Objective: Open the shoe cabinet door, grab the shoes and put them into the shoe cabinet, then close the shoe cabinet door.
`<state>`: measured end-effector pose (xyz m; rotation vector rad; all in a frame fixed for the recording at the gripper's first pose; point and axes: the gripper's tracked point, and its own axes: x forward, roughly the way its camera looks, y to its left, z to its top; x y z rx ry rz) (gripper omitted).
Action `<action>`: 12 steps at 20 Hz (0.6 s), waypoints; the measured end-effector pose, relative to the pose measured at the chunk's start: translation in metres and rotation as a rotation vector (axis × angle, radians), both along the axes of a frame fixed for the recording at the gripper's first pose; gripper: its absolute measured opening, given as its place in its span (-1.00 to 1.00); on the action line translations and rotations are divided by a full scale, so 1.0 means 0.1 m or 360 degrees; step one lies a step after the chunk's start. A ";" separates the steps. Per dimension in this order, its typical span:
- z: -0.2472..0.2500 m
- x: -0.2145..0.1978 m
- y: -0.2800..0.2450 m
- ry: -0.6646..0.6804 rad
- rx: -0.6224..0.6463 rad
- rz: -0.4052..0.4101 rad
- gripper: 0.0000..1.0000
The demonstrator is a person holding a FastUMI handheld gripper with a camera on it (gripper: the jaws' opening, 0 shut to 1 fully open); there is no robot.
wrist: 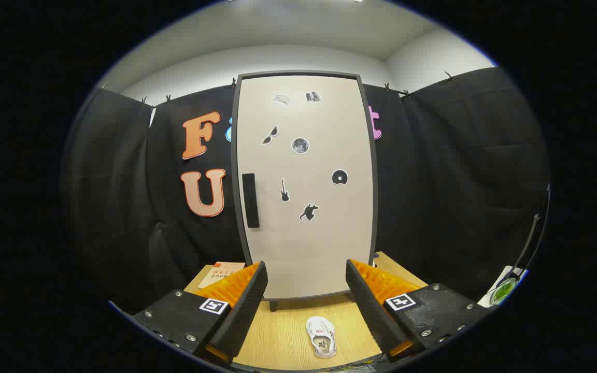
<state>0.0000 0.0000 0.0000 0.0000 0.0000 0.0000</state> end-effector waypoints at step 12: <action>-0.04 -0.05 -0.02 0.0011 0.0003 -0.0022 0.89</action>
